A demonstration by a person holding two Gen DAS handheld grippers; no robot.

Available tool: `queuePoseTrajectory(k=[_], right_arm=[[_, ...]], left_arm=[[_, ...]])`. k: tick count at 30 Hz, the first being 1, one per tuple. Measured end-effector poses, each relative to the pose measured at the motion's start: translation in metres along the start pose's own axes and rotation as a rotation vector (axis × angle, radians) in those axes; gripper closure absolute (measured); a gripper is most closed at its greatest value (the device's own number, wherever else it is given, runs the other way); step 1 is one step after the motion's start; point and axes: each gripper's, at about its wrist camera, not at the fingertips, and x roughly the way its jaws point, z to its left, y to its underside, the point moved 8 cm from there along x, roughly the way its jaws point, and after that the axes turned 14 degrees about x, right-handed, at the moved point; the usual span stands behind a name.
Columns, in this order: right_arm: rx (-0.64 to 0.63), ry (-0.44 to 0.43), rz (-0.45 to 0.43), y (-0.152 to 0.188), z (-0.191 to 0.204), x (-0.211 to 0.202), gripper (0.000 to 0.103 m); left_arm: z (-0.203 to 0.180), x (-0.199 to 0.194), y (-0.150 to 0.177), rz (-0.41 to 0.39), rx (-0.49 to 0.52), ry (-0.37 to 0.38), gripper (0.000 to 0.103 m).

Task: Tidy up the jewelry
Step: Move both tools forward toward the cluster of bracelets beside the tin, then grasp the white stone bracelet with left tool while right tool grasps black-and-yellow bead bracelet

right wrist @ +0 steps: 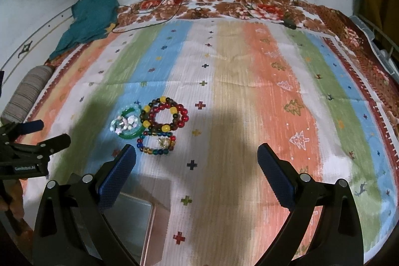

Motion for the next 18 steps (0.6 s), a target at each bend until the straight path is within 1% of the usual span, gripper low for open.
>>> queuePoseTrajectory(k=[6,10,13,18], right_arm=[[-0.035,0.003,0.019,0.000,0.008,0.015,0.004],[-0.036,0.004,0.029,-0.001,0.010,0.023,0.004],[-0.030,0.009,0.036,-0.002,0.009,0.028,0.004],[-0.028,0.017,0.048,-0.003,0.009,0.039,0.004]], left_arm=[[-0.001,0.012,-0.006,0.016,-0.013,0.036,0.006],[0.000,0.022,-0.008,0.029,-0.019,0.047,0.006],[0.000,0.029,-0.009,0.044,-0.030,0.062,0.010],[0.002,0.042,-0.012,0.061,-0.036,0.077,0.013]])
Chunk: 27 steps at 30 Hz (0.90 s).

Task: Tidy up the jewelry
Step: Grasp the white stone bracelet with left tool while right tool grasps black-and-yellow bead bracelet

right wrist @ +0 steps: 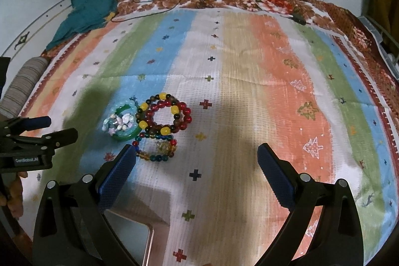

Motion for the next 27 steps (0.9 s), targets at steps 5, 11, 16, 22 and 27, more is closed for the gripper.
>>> queuePoseTrajectory(k=[5,11,16,22,27], right_arm=[[-0.004,0.003,0.009,-0.003,0.002,0.008,0.005],[-0.013,0.004,0.023,-0.006,0.007,0.020,0.005],[-0.035,0.022,0.033,-0.009,0.010,0.031,0.005],[-0.037,0.024,0.040,-0.015,0.014,0.041,0.009],[-0.033,0.029,0.056,-0.018,0.015,0.052,0.017]], left_arm=[[0.000,0.010,-0.004,0.012,-0.002,0.024,0.019],[-0.001,0.021,-0.006,0.023,0.000,0.034,0.026],[0.002,0.032,-0.009,0.038,0.003,0.042,0.030],[0.006,0.042,-0.011,0.053,-0.005,0.053,0.035],[0.003,0.048,-0.013,0.059,-0.004,0.064,0.037]])
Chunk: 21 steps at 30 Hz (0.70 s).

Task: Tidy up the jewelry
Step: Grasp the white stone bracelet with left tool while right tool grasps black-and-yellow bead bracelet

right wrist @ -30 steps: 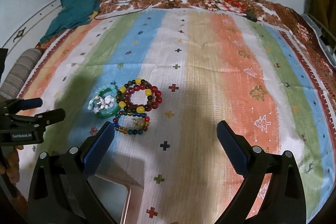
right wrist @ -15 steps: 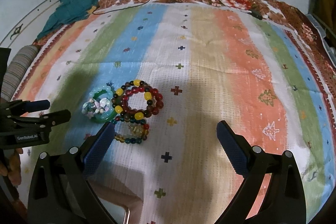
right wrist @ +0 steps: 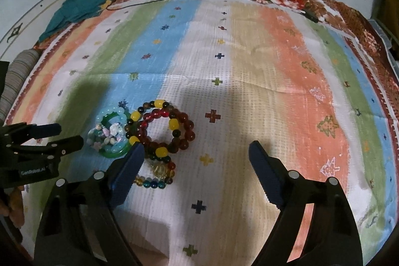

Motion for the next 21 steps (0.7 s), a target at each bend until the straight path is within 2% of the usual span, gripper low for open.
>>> queuePoseTrajectory(k=[4,8,12,18,21], right_arm=[[0.005,0.001,0.017,-0.001,0.001,0.010,0.018],[0.008,0.002,0.025,-0.004,0.004,0.018,0.028],[0.008,-0.006,0.039,-0.007,0.009,0.026,0.032],[-0.001,0.002,0.072,-0.007,0.011,0.043,0.044],[-0.004,0.007,0.088,-0.005,0.012,0.050,0.056]], left_arm=[[-0.004,0.004,-0.003,0.005,0.012,0.010,0.040],[-0.005,0.009,-0.004,0.014,0.013,0.013,0.041],[-0.002,0.016,-0.006,0.026,0.002,0.023,0.044],[-0.002,0.021,-0.008,0.032,0.013,0.042,0.051],[-0.007,0.022,-0.009,0.033,0.022,0.053,0.057]])
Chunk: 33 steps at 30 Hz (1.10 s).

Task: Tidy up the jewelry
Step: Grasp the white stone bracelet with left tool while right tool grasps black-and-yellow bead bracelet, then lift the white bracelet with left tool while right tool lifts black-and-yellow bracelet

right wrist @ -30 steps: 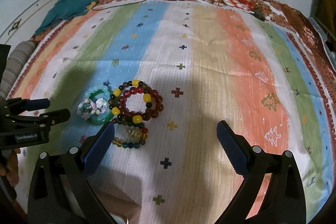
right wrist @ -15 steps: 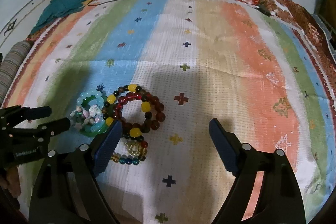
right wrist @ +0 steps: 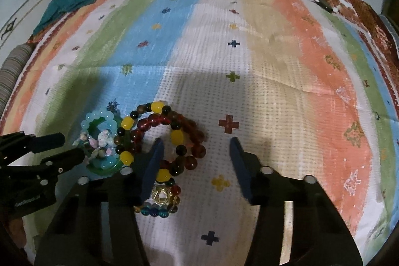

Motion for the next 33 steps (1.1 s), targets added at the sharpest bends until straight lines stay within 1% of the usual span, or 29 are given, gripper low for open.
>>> queuePoseTrajectory(k=[2,6,8,13,15,16,18,19,25,33], right_arm=[[-0.004,0.003,0.013,0.000,0.000,0.005,0.062],[-0.007,-0.001,0.022,0.001,0.000,0.010,0.067],[-0.011,-0.004,0.028,0.002,0.001,0.012,0.073],[-0.018,-0.001,0.034,0.003,0.001,0.015,0.083],[-0.016,0.002,0.035,0.003,-0.001,0.016,0.086],[-0.010,-0.001,0.035,0.003,-0.002,0.016,0.088],[-0.008,-0.003,0.036,0.002,-0.003,0.015,0.089],[-0.007,-0.003,0.036,0.002,-0.003,0.014,0.089],[-0.017,0.006,0.030,0.003,-0.002,0.013,0.089],[-0.023,0.010,0.011,0.003,0.000,0.003,0.089]], left_arm=[[-0.002,0.002,0.001,0.006,0.001,-0.004,0.063],[-0.005,0.006,-0.002,0.013,0.006,0.000,0.066],[-0.006,0.007,-0.002,0.014,0.007,0.004,0.069],[-0.007,0.010,-0.004,0.016,0.002,0.019,0.080],[-0.007,0.010,-0.004,0.016,0.000,0.022,0.082],[-0.007,0.010,-0.005,0.016,-0.002,0.025,0.086],[-0.007,0.008,-0.006,0.014,-0.002,0.021,0.092],[-0.007,0.007,-0.006,0.014,-0.003,0.018,0.093],[-0.007,0.005,-0.005,0.014,0.001,0.005,0.093],[-0.009,-0.005,-0.009,-0.008,0.021,-0.019,0.093]])
